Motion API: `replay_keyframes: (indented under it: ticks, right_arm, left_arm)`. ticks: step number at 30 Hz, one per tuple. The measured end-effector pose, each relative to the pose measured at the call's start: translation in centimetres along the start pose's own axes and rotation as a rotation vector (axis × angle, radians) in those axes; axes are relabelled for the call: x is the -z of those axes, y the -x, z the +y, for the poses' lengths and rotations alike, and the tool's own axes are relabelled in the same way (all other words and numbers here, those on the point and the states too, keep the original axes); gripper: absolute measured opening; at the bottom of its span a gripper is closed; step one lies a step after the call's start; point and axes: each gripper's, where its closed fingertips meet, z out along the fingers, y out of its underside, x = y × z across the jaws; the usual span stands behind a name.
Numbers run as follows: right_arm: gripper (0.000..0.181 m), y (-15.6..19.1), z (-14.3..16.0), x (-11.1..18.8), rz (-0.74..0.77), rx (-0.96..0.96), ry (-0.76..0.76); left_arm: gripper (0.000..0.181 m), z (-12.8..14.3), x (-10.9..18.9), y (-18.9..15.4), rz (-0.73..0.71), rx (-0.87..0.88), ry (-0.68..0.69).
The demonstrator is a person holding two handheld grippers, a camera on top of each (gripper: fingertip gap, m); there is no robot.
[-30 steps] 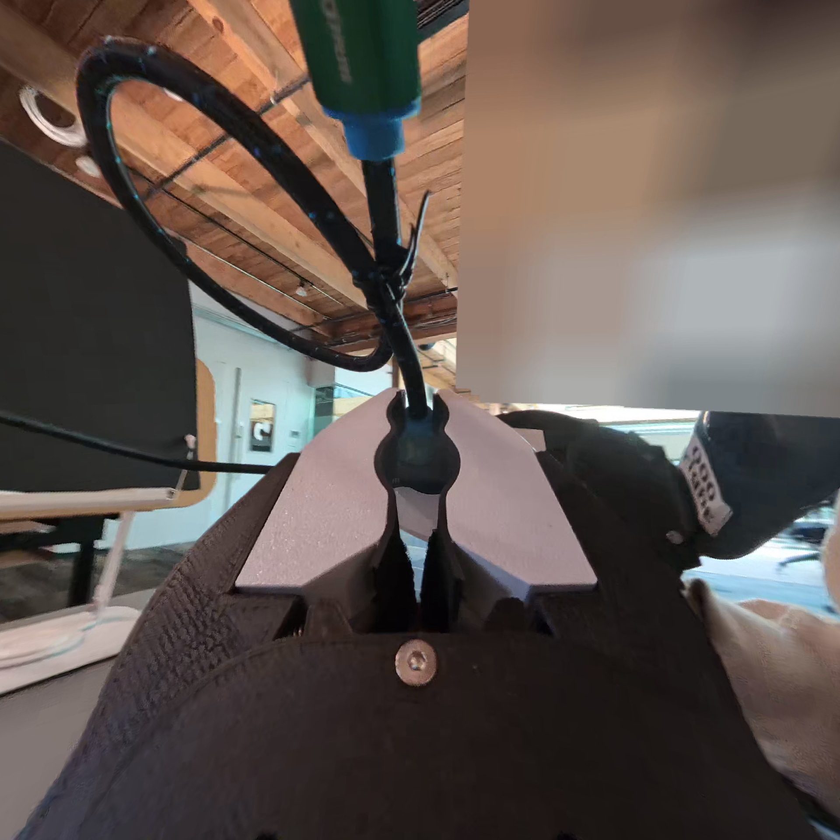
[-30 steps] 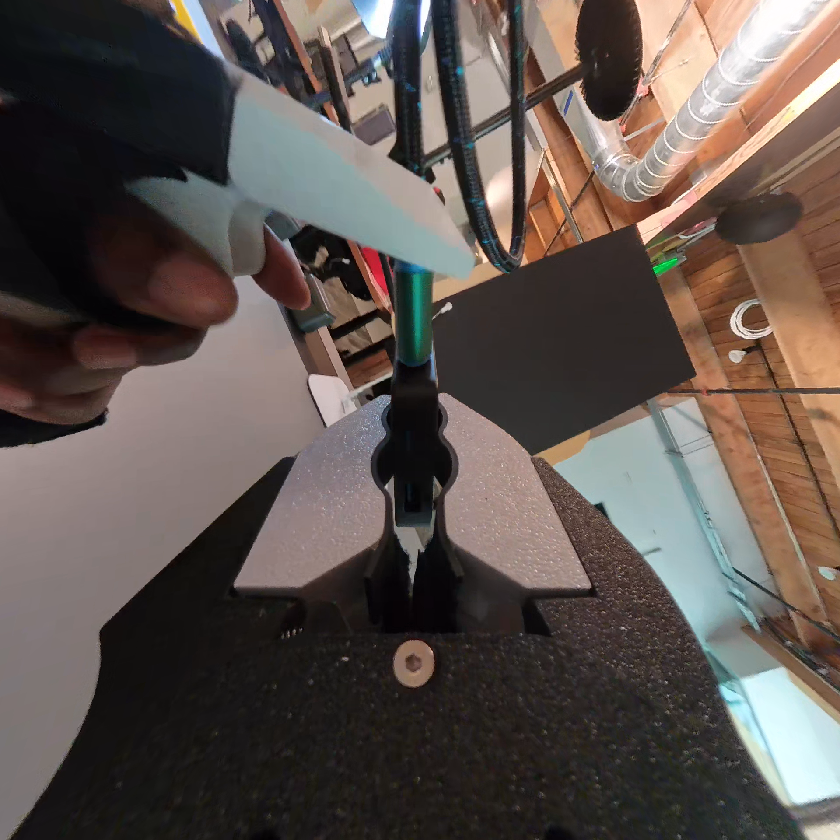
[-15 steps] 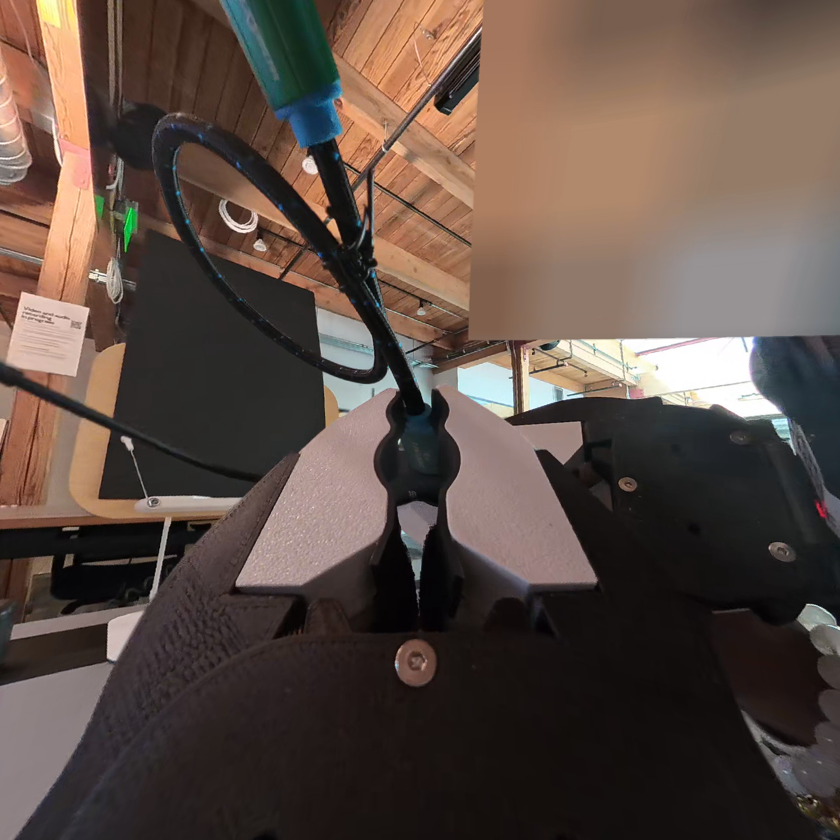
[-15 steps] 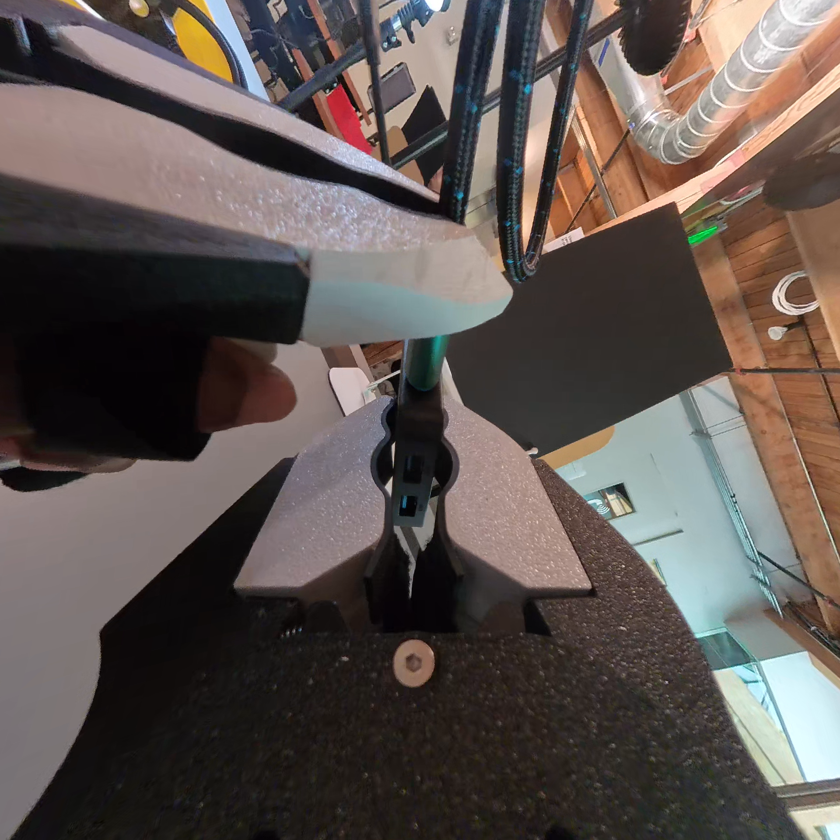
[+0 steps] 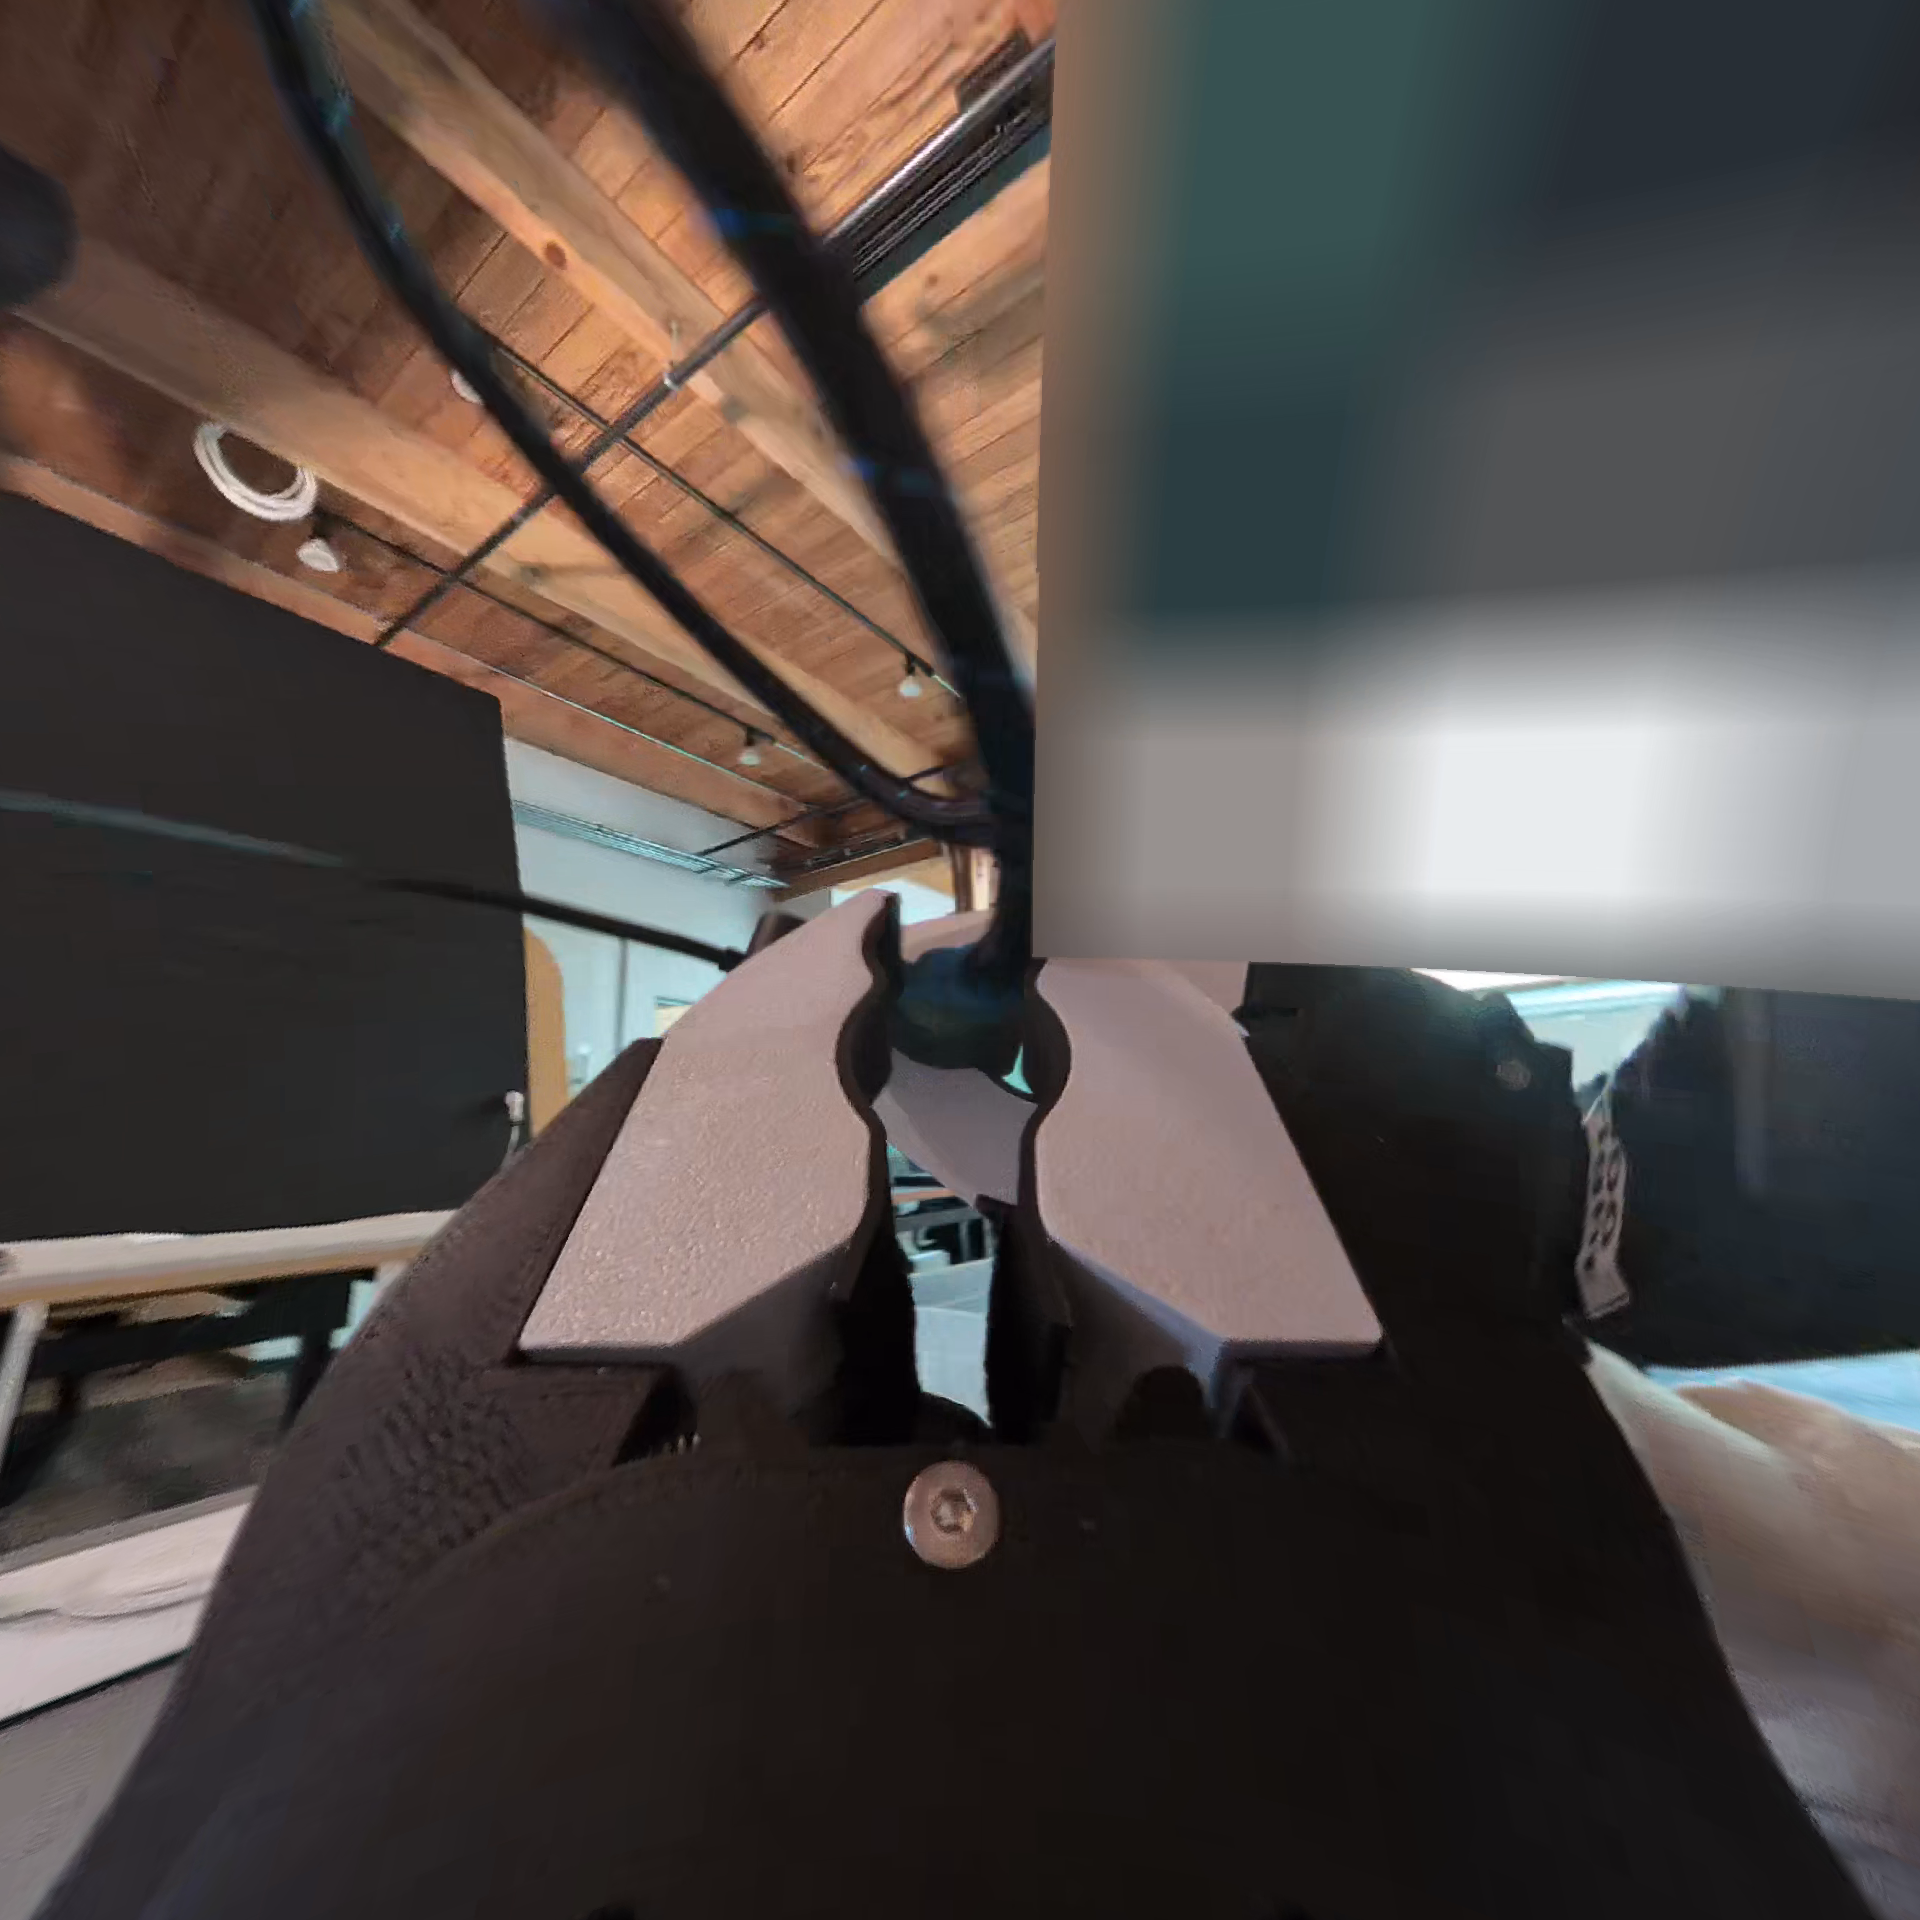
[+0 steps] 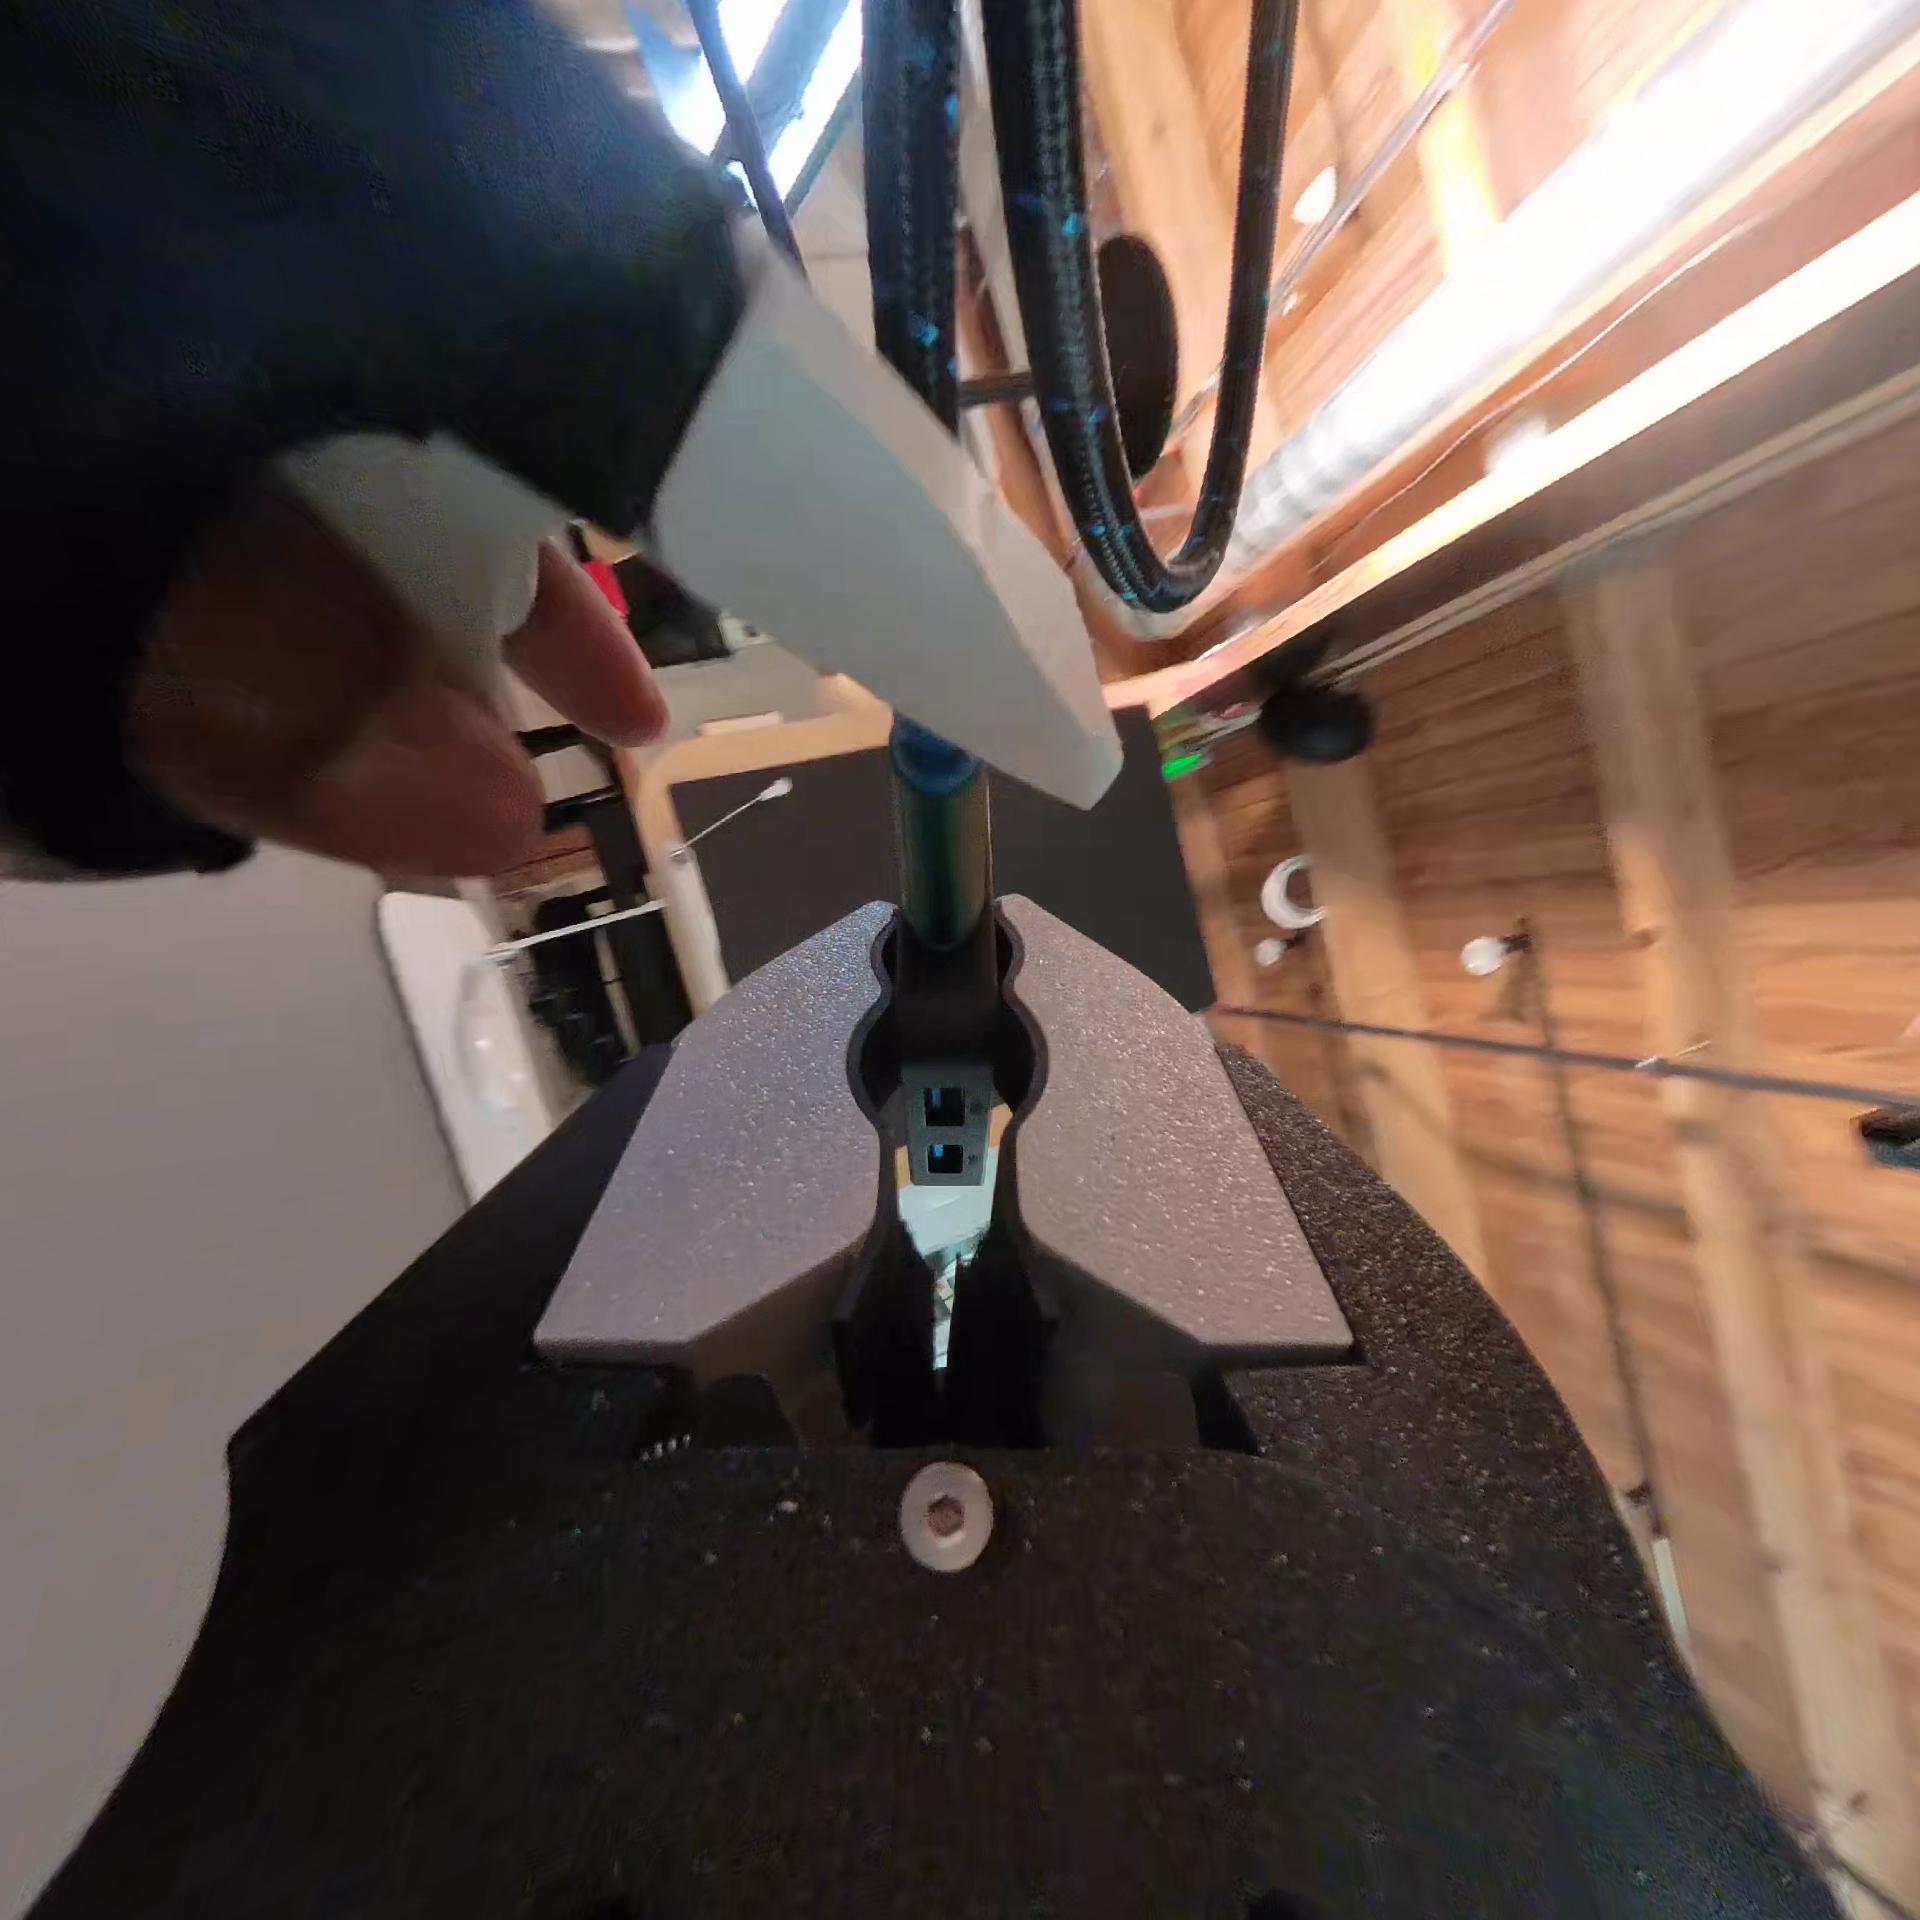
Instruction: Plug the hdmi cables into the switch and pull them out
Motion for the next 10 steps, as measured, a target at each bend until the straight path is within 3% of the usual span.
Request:
replay_keyframes:
  ticks: [7, 10]
  right_arm:
    - [0.014, -0.4, -0.4, 0.2, 0.032, 0.052, -0.029]
    - [0.014, -0.3, -0.9, 0.3, 0.006, 0.038, -0.082]
  left_arm:
    - [0.017, 0.1, 0.3, -0.5, 0.015, -0.03, 0.004]
    - [0.015, -1.1, 0.5, 0.0, 0.021, 0.086, -0.043]
